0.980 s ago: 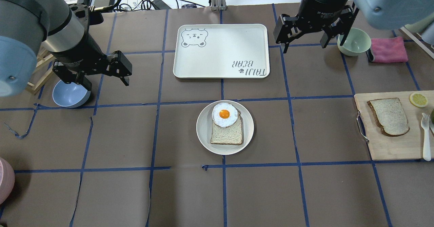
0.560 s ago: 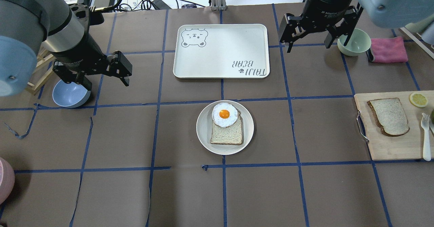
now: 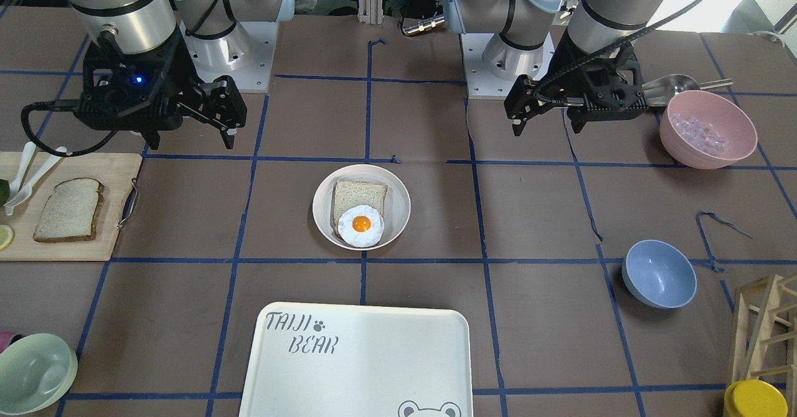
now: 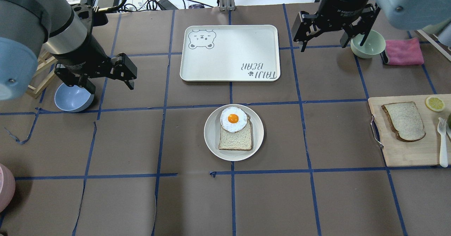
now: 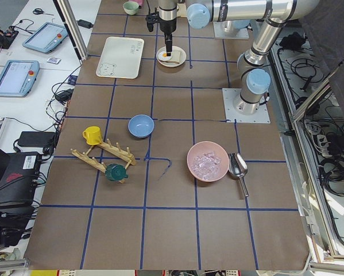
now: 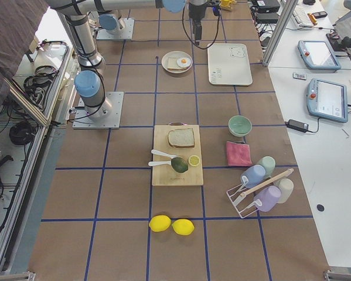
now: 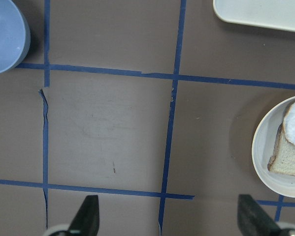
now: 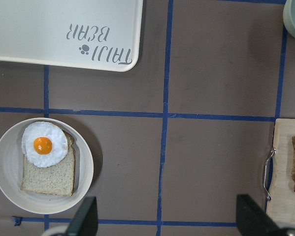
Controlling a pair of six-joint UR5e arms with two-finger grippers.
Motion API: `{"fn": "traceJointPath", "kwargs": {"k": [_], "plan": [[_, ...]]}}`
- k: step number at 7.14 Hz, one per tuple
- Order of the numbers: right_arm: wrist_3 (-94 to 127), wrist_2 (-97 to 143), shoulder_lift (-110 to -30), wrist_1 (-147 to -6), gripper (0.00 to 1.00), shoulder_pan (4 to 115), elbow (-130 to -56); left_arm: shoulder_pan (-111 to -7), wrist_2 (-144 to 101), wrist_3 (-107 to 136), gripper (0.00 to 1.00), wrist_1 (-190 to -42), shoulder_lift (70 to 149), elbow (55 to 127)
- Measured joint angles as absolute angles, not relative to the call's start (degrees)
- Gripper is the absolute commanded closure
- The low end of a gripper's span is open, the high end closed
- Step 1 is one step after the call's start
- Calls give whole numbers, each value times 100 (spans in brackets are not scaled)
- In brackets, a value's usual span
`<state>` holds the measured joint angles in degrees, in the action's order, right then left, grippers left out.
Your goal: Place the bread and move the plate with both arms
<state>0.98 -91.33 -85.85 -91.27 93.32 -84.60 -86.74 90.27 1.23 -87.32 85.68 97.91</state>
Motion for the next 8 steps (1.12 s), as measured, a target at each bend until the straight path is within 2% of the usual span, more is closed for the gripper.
{"fn": "traceJointPath", "kwargs": {"k": [8], "plan": [[54, -9100, -8568, -9239, 0, 9206, -8529, -8666, 9017, 113, 0, -8736, 8578, 9800]]}}
